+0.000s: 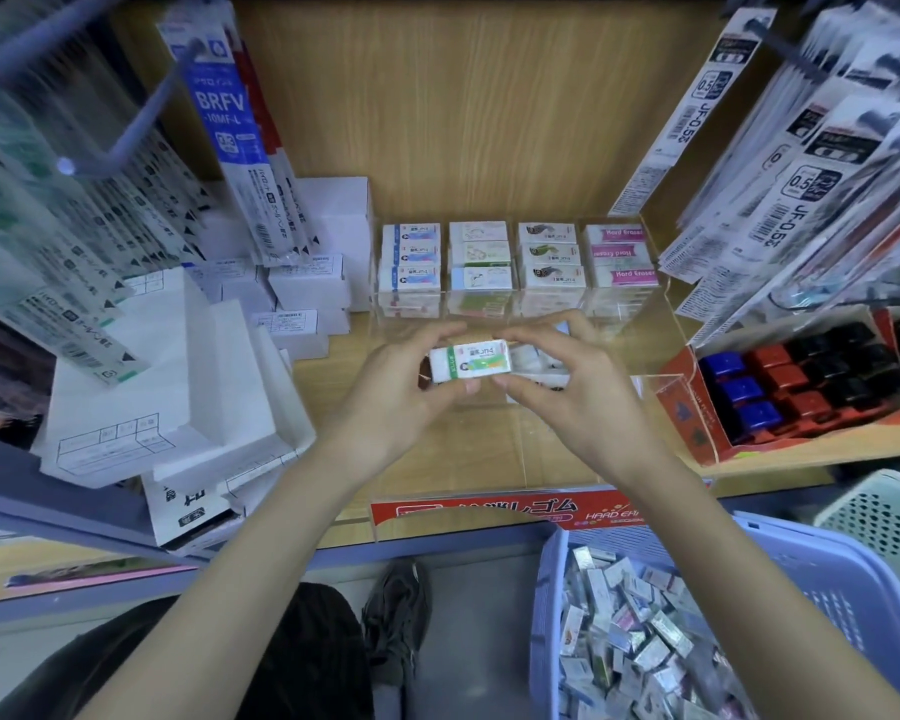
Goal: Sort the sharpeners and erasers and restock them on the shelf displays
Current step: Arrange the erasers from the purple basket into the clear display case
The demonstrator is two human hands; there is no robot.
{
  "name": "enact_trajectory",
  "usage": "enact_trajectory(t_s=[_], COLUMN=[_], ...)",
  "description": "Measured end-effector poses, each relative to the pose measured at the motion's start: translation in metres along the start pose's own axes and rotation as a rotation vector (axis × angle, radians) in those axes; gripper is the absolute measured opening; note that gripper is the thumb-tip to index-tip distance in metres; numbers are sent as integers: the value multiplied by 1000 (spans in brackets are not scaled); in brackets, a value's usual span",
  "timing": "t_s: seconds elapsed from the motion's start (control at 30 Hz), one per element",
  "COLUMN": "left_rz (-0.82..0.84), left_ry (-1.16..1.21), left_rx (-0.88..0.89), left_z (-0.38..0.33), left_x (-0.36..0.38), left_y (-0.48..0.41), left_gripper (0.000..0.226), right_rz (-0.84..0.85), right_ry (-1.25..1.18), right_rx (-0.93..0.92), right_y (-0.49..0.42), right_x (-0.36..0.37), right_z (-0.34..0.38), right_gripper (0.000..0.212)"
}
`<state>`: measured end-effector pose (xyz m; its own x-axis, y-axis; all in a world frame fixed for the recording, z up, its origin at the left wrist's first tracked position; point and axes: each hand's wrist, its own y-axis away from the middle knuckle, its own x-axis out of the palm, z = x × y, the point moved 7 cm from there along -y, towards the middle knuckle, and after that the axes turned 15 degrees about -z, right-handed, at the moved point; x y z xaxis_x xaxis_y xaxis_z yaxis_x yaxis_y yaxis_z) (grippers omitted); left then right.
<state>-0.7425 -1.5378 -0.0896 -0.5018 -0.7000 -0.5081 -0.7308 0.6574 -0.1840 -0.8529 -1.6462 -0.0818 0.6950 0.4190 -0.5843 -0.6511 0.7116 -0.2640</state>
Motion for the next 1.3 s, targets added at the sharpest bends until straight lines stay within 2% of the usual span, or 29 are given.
enact_trajectory(t_s=[0.13, 0.2, 0.37, 0.47, 0.57, 0.67, 0.77, 0.83, 0.93, 1.0, 1.07, 1.2, 1.3], left_rz=[-271, -303, -279, -186, 70, 175, 174, 173, 168, 158, 131, 96, 114], left_ry=[-169, -159, -166, -15, 142, 191, 236, 307, 450, 529, 565, 560, 549], left_rx=[-84, -144, -142, -106, -70, -103, -155, -223, -353, -406, -408, -401, -435], left_z=[10, 16, 11, 1, -19, -22, -18, -12, -5, -3, -3, -2, 1], left_x=[-18, -21, -15, -8, 14, 30, 33, 33, 33, 32, 29, 24, 29], left_y=[-9, -11, -10, -8, 2, 10, 11, 10, 10, 10, 8, 5, 7], left_gripper=[44, 41, 40, 39, 54, 60, 56, 46, 37, 45, 52, 49, 49], right_rz=[-68, -61, 49, 15, -25, 13, -3, 32, 118, 161, 168, 140, 127], right_ry=[140, 118, 179, -1, -225, -370, -479, -569, -906, -1030, -1020, -951, -1031], right_rx=[31, 88, 103, 82, 99, 166, 231, 326, 526, 520, 469, 399, 441], right_y=[-20, -31, -41, -25, -3, 10, 15, 18, 18, 16, 13, 10, 11], right_x=[-12, -10, 2, -7, -18, -20, -13, -3, 9, 10, 9, 9, 16], right_z=[-13, -19, -17, -9, 1, 5, 1, -5, -14, -12, -11, -12, -11], right_gripper=[36, 37, 69, 60, 45, 48, 45, 42, 48, 63, 67, 68, 62])
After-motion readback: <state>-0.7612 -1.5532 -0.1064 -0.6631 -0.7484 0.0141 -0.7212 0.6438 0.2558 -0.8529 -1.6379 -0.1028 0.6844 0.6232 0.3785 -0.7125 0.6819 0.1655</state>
